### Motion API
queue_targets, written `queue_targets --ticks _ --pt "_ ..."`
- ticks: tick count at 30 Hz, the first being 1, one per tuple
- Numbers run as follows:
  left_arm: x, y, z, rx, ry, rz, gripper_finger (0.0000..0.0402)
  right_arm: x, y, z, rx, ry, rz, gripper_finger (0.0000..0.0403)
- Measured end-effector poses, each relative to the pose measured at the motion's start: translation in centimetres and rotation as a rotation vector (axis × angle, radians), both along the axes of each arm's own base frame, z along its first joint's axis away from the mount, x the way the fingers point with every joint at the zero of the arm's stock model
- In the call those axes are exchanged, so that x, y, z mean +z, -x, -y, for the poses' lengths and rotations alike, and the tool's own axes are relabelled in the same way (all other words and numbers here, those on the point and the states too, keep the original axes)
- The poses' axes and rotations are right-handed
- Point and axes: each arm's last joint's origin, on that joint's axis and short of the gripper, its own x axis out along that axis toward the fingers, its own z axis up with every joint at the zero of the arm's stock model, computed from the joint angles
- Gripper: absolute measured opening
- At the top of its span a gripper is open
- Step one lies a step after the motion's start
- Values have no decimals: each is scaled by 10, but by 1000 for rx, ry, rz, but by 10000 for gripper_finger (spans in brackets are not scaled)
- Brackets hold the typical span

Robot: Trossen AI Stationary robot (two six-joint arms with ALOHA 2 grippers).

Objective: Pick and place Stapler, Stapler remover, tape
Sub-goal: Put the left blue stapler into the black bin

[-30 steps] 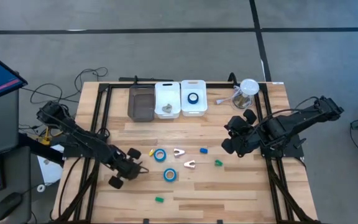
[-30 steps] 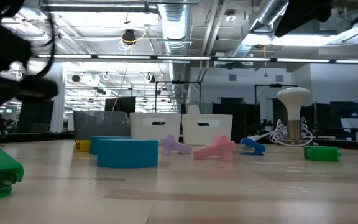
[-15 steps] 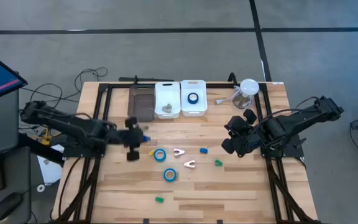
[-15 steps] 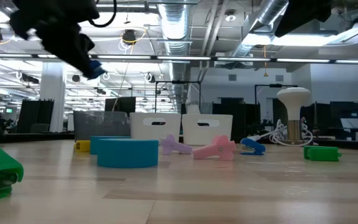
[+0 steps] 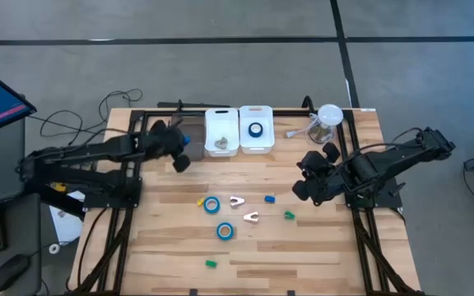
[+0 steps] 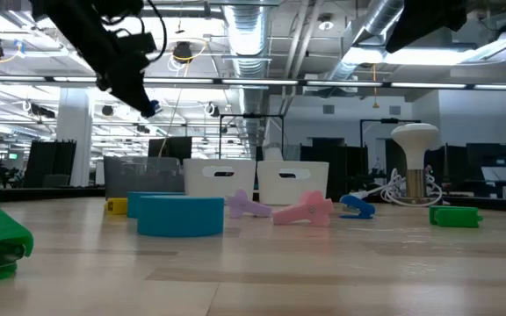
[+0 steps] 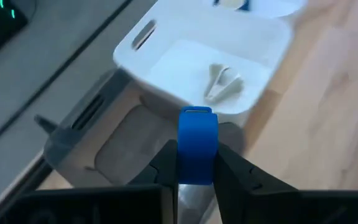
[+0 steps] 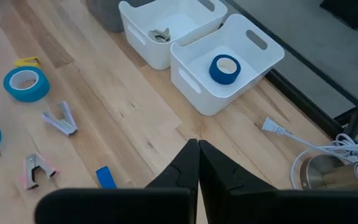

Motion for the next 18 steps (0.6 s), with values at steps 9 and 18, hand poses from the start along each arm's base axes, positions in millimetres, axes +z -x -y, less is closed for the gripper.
queue_targets --ticks 9,18 --pt "-25 -6 -51 109 167 7 49 0 -2 6 -27 2 -3 0" --pt "-65 -17 -83 179 285 -36 49 0 -2 7 -30 3 -5 0"
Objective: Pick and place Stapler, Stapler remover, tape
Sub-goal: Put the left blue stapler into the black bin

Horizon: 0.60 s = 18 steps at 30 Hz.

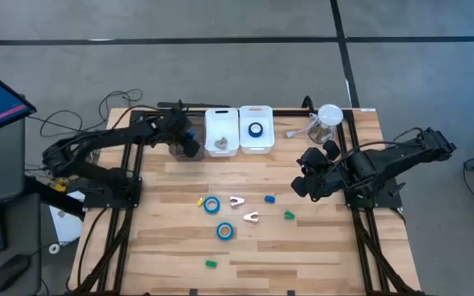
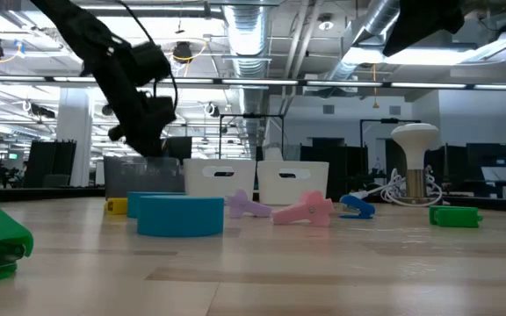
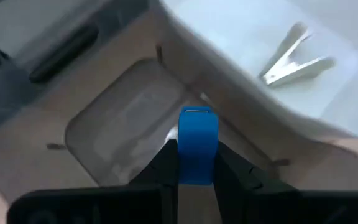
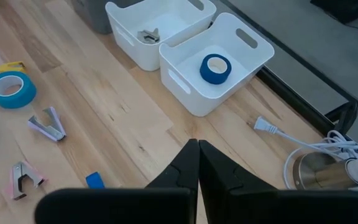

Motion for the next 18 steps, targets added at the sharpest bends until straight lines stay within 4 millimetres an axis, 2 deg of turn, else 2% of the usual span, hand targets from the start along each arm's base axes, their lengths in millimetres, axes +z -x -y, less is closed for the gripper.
queue_targets --ticks 7,15,18 --pt "-21 -5 -9 4 52 -34 49 0 0 0 1 0 -2 0" --pt "-31 -8 -11 11 74 -54 49 0 0 0 3 -3 -4 0" --pt "-31 -9 -12 14 65 -51 81 0 0 0 3 -3 -4 0"
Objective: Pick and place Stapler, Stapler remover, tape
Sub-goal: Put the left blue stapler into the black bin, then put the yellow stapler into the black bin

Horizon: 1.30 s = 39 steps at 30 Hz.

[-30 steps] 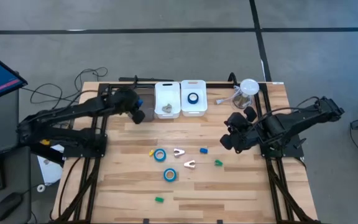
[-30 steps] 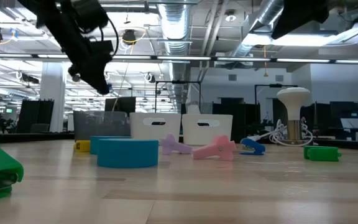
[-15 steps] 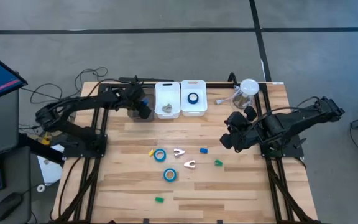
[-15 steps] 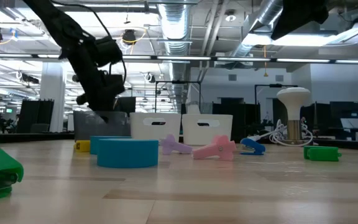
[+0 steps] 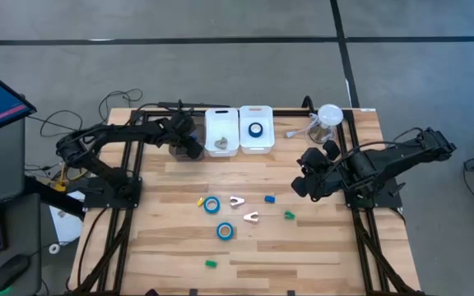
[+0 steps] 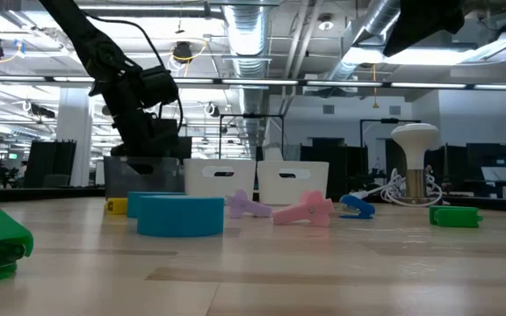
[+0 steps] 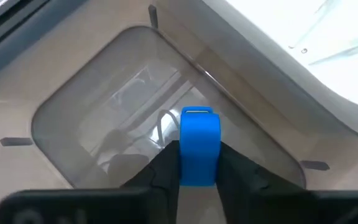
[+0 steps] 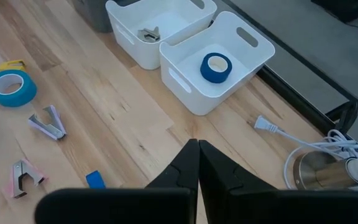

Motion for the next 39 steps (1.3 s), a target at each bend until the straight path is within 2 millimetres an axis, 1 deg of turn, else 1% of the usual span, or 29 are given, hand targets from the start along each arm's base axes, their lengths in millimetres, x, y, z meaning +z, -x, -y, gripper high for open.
queue_targets --ticks 4,6,8,12,15,17,23,28,33,39 --pt "0 0 0 6 -10 -5 137 0 0 0 0 0 1 0" --pt "0 0 -1 12 -18 -10 151 0 0 0 0 -1 2 0" --pt "0 0 -1 8 -21 -11 157 0 0 0 0 -1 3 0" --pt "5 0 1 -8 -18 15 150 0 0 0 1 -1 2 0" --pt "18 -2 8 -63 -4 94 129 0 0 0 7 4 -2 0" --pt "30 -2 15 -104 -9 158 112 1 -1 0 17 8 -1 0" --pt "74 1 45 -227 -86 333 60 2 -4 -2 46 18 14 0" --pt "102 5 79 -237 -87 482 11 3 -4 -1 50 23 12 0" --pt "114 3 116 -277 -124 530 3 3 -4 -1 51 24 12 0" --pt "112 0 159 -439 -153 489 2 3 -4 -1 51 24 12 0"
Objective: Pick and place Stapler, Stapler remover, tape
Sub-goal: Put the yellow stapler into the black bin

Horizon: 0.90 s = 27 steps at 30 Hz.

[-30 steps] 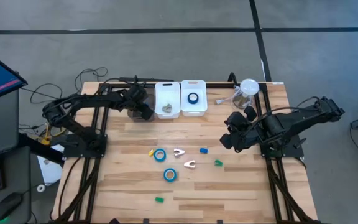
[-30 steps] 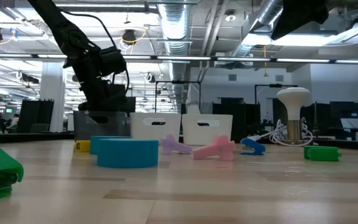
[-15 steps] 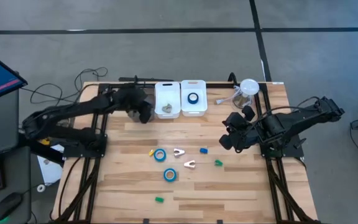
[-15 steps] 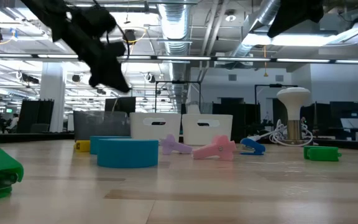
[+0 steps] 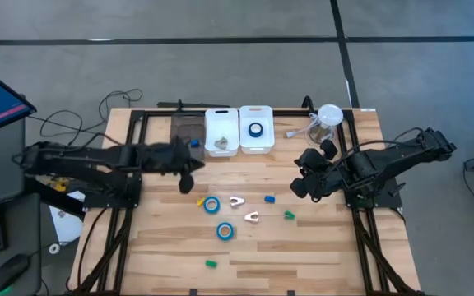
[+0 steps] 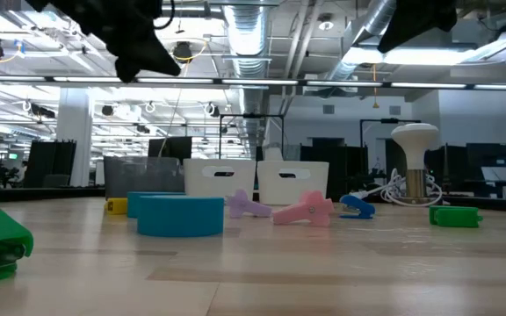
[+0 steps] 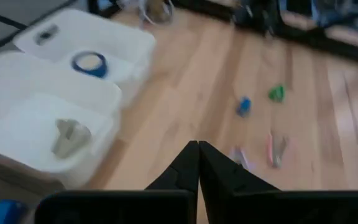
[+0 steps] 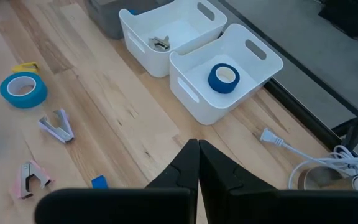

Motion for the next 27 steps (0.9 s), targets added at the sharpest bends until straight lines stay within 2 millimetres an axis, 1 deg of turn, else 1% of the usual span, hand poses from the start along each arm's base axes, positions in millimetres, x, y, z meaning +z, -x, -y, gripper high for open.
queue_targets --ticks 4,7,10,14,16,19,24,27 --pt "-9 5 21 -70 -26 -107 2 0 0 0 0 -1 0 0" --pt "-17 11 33 -98 -9 -192 2 0 0 0 0 0 0 0" --pt "-26 16 41 -92 28 -286 2 0 0 0 0 -1 0 0" --pt "-34 17 48 -51 92 -344 2 0 0 0 0 -1 1 0" --pt "-36 13 52 -50 111 -359 2 0 0 0 0 -1 1 0" --pt "-33 3 62 -96 91 -372 2 0 0 0 0 -1 1 0" --pt "-30 -19 81 -268 -60 -431 2 0 0 0 0 -1 1 0" --pt "-36 -29 88 -353 -145 -483 2 0 0 0 0 -1 1 0"
